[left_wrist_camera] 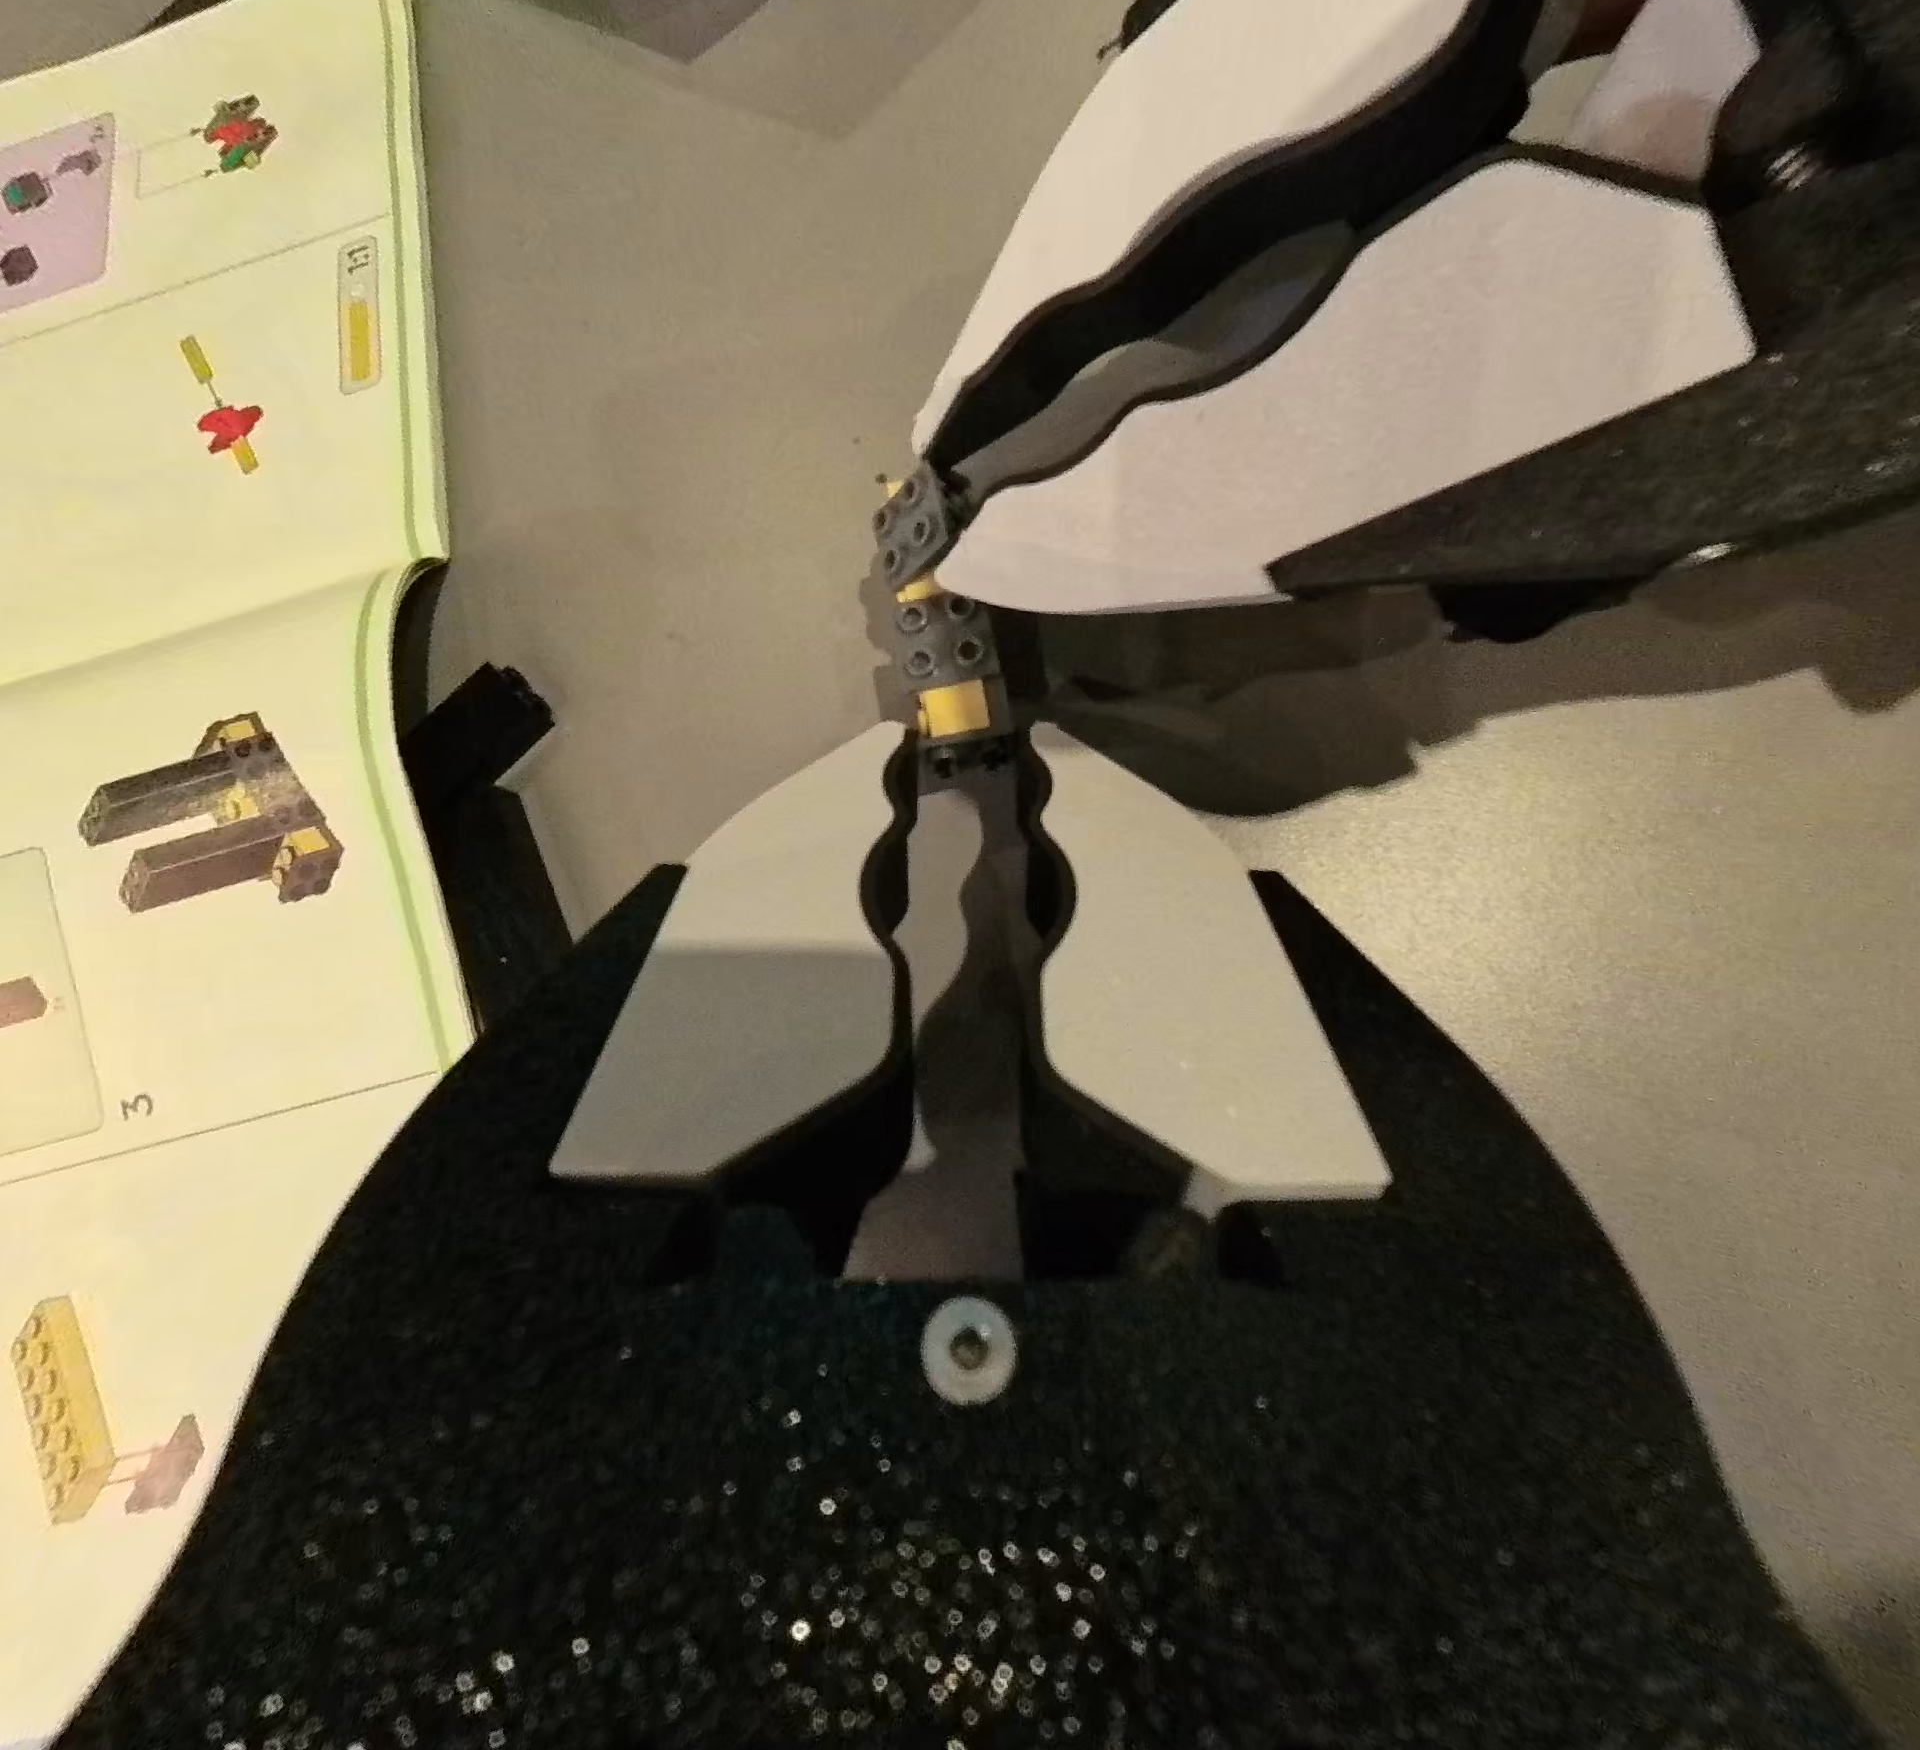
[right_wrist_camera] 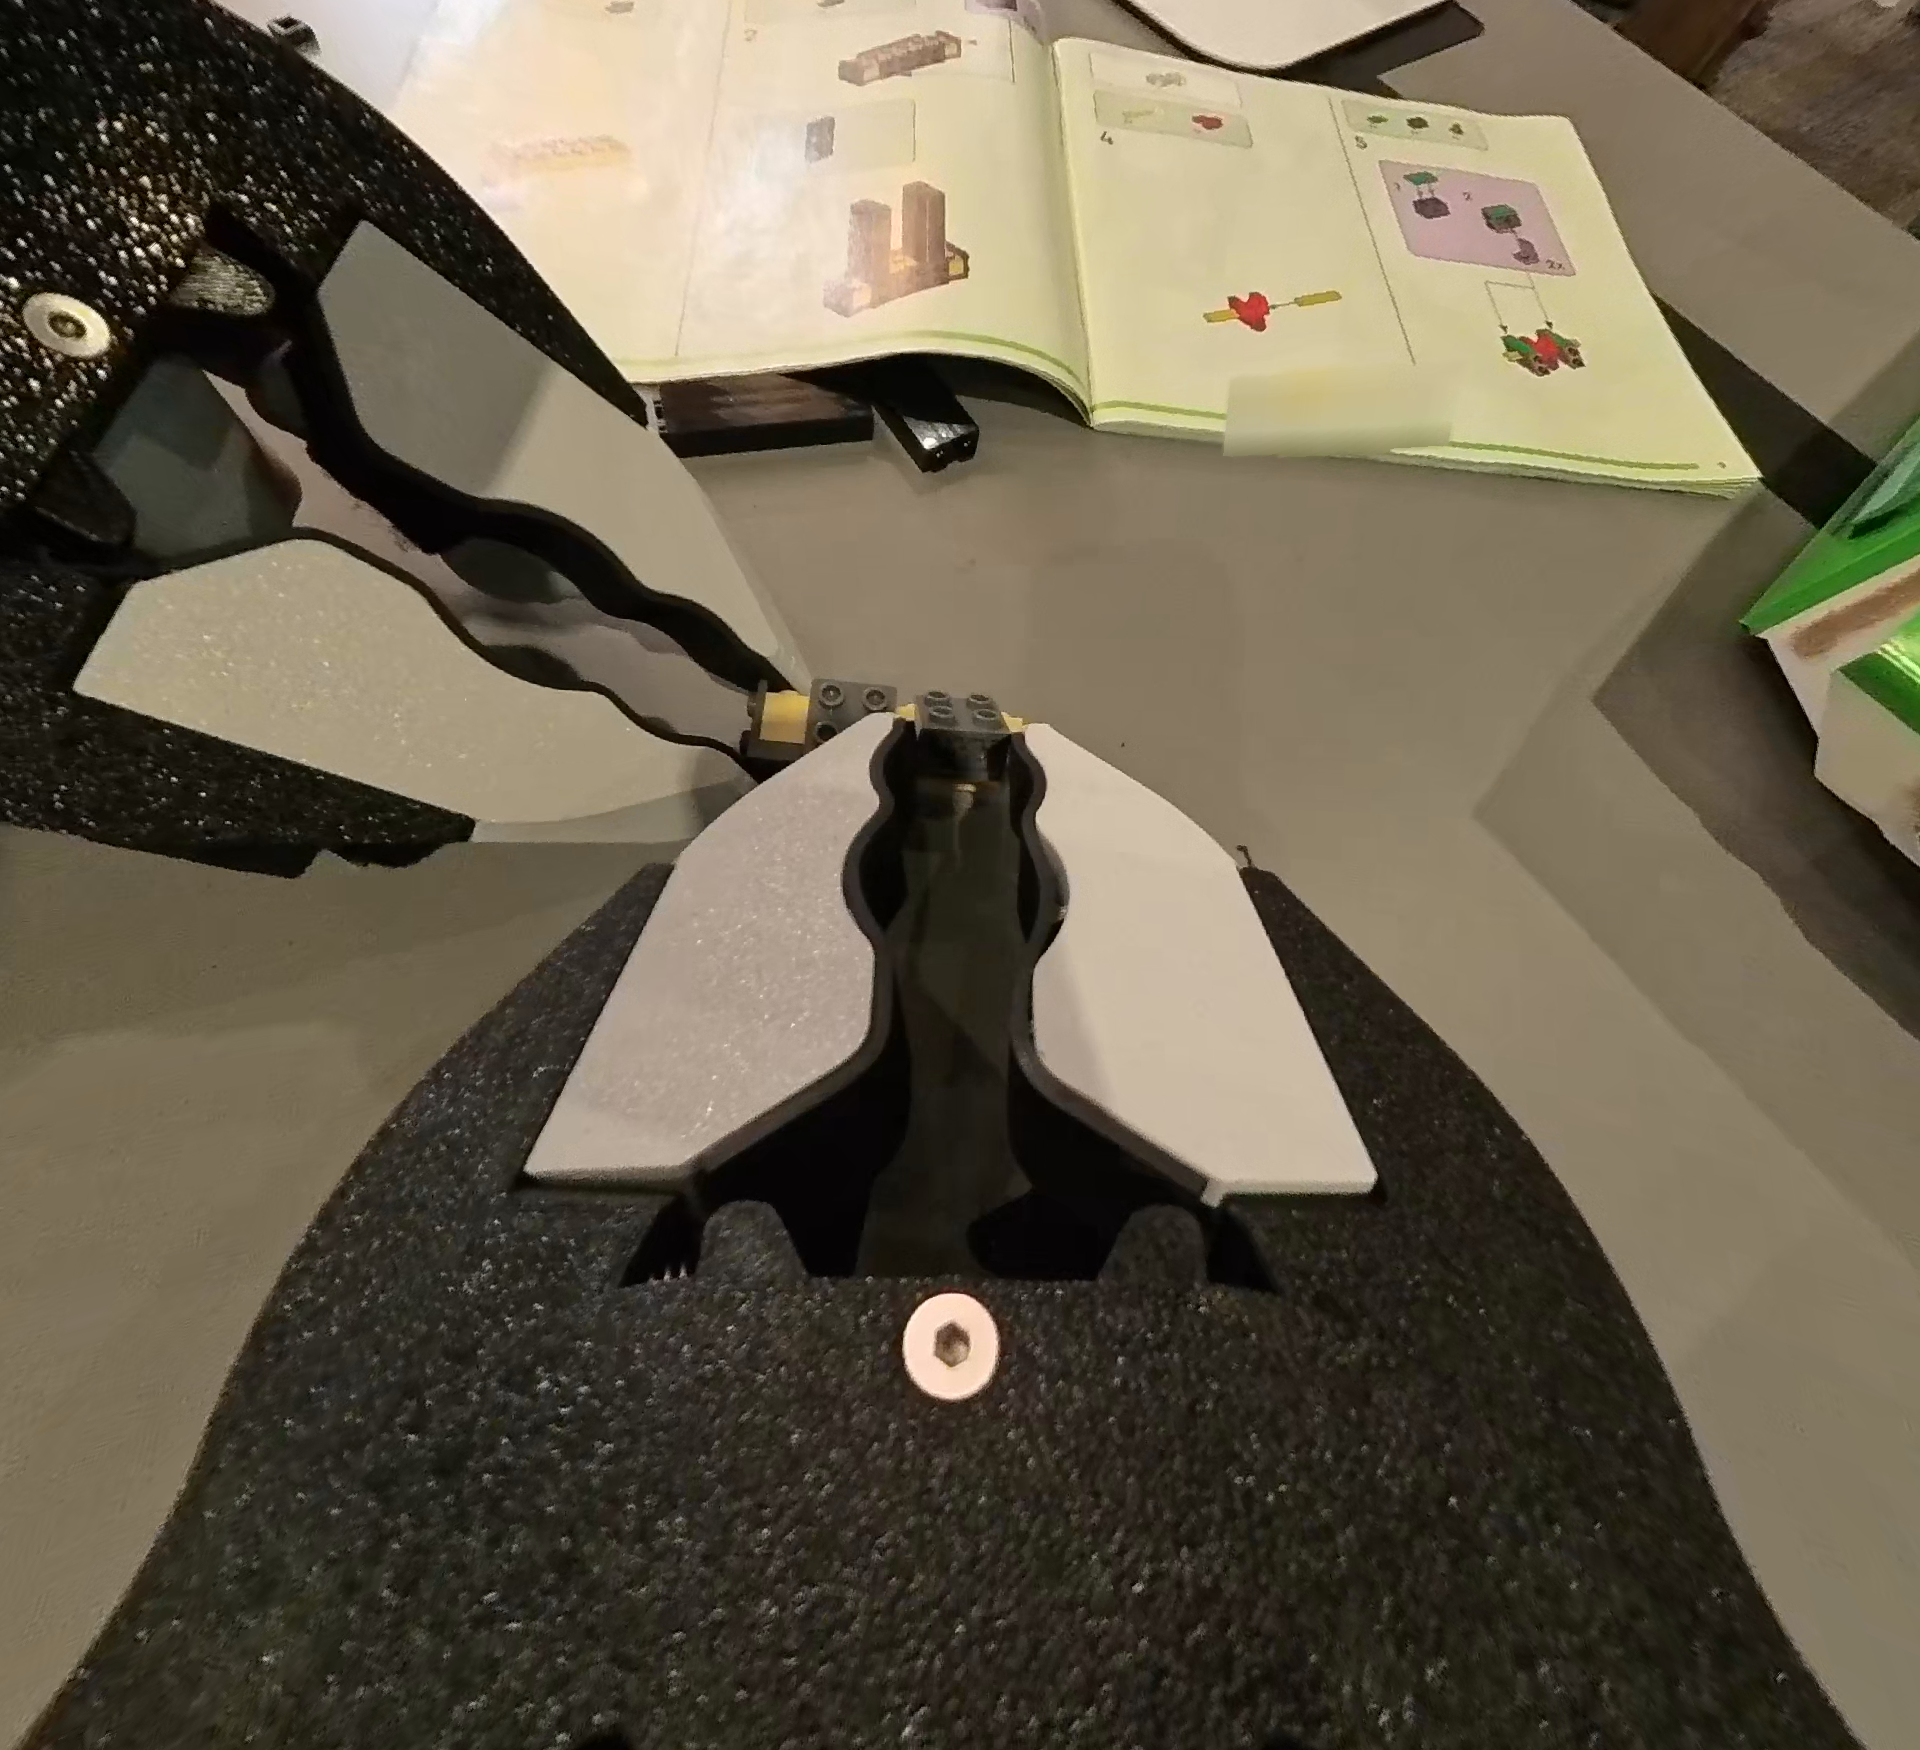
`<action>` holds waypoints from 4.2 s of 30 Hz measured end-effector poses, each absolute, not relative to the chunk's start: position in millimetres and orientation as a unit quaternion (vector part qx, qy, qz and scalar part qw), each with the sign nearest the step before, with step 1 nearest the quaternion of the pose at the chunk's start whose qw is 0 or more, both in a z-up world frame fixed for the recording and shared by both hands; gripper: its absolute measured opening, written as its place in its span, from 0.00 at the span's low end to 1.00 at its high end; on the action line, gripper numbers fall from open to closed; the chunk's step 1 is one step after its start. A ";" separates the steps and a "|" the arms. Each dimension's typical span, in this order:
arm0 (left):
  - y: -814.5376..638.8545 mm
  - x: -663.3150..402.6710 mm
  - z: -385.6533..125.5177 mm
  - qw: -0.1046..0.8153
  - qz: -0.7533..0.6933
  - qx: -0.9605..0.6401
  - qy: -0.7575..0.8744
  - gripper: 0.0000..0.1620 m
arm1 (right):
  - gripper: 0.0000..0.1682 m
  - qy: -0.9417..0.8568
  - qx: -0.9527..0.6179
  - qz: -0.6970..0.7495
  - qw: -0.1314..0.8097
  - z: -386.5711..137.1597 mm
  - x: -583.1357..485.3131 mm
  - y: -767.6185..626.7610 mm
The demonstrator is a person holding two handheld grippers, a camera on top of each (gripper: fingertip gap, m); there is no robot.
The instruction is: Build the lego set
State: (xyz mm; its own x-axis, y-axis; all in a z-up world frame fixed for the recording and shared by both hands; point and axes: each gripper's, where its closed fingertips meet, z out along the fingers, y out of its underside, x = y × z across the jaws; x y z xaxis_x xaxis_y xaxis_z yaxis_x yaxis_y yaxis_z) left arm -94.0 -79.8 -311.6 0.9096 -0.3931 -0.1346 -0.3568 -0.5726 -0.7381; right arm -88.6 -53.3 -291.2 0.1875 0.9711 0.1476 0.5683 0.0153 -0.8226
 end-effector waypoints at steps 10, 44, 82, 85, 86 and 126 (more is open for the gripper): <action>-79.8 -93.8 -311.6 0.411 -0.024 -0.886 0.211 0.11 | 0.11 -0.594 -0.654 0.251 0.395 -291.4 -86.6 -54.2; -79.8 -94.0 -311.9 0.411 -0.028 -0.887 0.211 0.10 | 0.00 -0.634 -0.616 0.252 0.394 -294.3 -81.8 -54.2; -80.4 -95.9 -311.9 0.408 -0.022 -0.887 0.216 0.10 | 0.00 -0.671 -0.576 0.204 0.420 -297.4 -84.9 -58.8; -80.7 -95.9 -311.9 0.408 -0.021 -0.887 0.218 0.10 | 0.00 -0.670 -0.575 0.203 0.424 -296.4 -85.6 -58.7; -80.8 -95.9 -311.8 0.408 -0.021 -0.886 0.218 0.10 | 0.00 -0.670 -0.575 0.202 0.424 -296.5 -85.6 -58.6; -80.6 -117.8 -292.3 0.432 0.045 -0.870 0.232 0.18 | 0.08 -0.694 -0.558 0.248 0.381 -300.6 -71.8 -52.8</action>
State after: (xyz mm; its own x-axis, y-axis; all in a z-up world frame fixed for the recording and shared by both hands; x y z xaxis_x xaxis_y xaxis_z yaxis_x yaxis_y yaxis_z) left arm -117.8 -80.6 -292.3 0.8883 -0.3646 -0.2791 -0.4426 -0.5185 -0.7316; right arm -71.8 -52.8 -300.6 -0.0859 0.9637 0.2529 0.5861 0.2541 -0.7693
